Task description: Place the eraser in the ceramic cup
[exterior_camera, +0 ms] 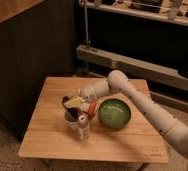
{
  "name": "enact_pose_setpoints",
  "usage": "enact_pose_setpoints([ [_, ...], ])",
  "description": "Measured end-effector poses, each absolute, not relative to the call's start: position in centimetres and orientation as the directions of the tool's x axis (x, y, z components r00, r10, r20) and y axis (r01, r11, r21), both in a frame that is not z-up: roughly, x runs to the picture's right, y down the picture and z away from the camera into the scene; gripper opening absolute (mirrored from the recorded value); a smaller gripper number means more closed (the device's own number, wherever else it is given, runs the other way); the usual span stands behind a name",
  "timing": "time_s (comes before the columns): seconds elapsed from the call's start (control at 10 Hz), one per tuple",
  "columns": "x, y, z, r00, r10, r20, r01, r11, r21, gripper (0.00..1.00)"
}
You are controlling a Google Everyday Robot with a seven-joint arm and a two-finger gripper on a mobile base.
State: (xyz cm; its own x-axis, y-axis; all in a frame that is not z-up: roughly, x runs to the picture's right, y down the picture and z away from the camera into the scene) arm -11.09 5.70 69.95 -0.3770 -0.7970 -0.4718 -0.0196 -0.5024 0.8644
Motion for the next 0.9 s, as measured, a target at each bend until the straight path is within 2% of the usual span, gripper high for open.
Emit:
enact_pose_setpoints([
  [0.1, -11.02, 5.74, 70.01, -0.377, -0.797, -0.471, -0.018, -0.503, 0.864, 0.55],
  [0.9, -11.31, 5.69, 69.69, -0.385, -0.792, -0.473, -0.023, -0.504, 0.863, 0.56],
])
